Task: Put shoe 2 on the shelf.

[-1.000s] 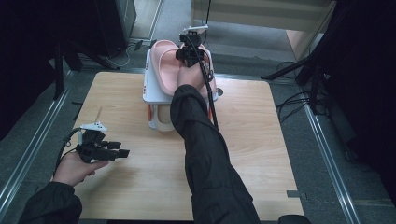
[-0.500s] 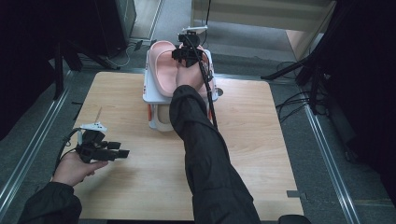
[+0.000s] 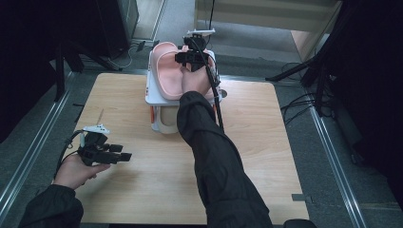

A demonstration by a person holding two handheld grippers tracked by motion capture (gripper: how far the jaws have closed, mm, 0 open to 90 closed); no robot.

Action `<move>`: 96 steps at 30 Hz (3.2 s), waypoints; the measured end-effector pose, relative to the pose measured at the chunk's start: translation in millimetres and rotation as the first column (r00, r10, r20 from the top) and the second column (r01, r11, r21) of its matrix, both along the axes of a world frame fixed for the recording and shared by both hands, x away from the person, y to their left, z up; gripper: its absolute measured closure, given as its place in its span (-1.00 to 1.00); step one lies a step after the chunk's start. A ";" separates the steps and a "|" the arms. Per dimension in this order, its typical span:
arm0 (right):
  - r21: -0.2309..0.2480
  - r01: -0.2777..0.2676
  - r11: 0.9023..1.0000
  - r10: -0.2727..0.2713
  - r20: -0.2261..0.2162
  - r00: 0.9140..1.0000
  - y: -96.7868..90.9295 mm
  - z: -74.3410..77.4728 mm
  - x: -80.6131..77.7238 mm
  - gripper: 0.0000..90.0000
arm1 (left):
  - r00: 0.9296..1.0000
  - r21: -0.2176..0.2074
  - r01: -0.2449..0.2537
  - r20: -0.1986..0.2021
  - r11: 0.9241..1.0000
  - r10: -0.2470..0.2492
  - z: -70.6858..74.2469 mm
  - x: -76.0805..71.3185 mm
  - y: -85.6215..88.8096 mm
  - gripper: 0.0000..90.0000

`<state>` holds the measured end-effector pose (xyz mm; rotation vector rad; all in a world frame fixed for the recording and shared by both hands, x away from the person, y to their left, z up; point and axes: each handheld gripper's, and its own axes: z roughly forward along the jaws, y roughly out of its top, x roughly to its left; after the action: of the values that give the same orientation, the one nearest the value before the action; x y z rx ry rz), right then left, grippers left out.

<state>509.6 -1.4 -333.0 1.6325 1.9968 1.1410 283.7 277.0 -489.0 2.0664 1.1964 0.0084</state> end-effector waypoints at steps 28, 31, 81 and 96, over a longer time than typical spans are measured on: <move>-0.002 -0.137 0.991 0.137 0.008 0.991 -26.2 -10.2 -38.2 0.28 | 0.999 0.041 0.039 -0.008 0.998 -0.038 -2.2 8.0 -10.3 -0.17; -0.012 -0.157 0.987 0.157 0.008 0.988 -26.7 -10.3 -44.6 0.31 | 0.999 0.042 0.043 -0.013 0.998 -0.043 -2.8 9.2 -11.5 -0.18; 0.083 -0.530 0.844 0.526 0.068 0.848 -102.6 -45.3 -152.5 0.32 | 0.994 0.042 0.100 -0.040 0.994 -0.098 0.7 30.0 -37.4 -0.20; 0.035 -0.573 0.819 0.568 0.091 0.818 -120.3 -80.9 -169.0 0.27 | 0.998 0.049 0.061 -0.027 0.997 -0.060 0.0 14.1 -27.3 -0.20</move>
<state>340.6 -121.7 -413.9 0.9940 2.5060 1.4424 297.8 249.8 -489.0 2.1517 1.1592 -0.0176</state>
